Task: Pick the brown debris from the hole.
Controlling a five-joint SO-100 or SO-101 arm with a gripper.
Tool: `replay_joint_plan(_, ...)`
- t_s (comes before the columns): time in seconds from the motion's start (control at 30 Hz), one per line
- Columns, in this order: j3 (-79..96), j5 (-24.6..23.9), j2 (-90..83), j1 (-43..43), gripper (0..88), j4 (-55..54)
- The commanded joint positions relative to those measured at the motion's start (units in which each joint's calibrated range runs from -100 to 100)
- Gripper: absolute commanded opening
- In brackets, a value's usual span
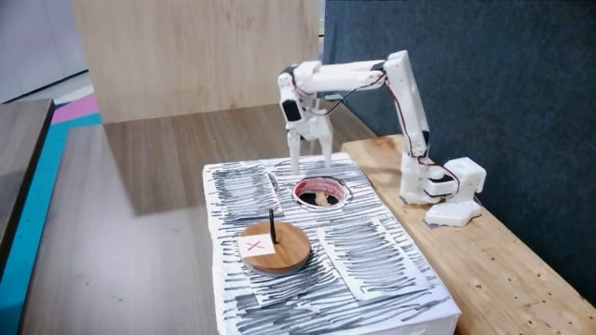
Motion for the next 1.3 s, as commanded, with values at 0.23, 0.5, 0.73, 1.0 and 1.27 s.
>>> replay_joint_plan(0.23,-0.24,0.30,6.49,-0.06,28.3,-2.74)
replay_joint_plan(0.5,-1.22,0.30,12.43,-0.06,28.4,-2.91)
replay_joint_plan(0.73,-0.33,0.30,15.11,-0.06,28.0,-7.27)
replay_joint_plan(1.0,-1.31,0.30,16.54,-0.06,28.4,-8.70)
replay_joint_plan(1.27,-0.87,0.30,16.54,0.16,28.4,-14.82)
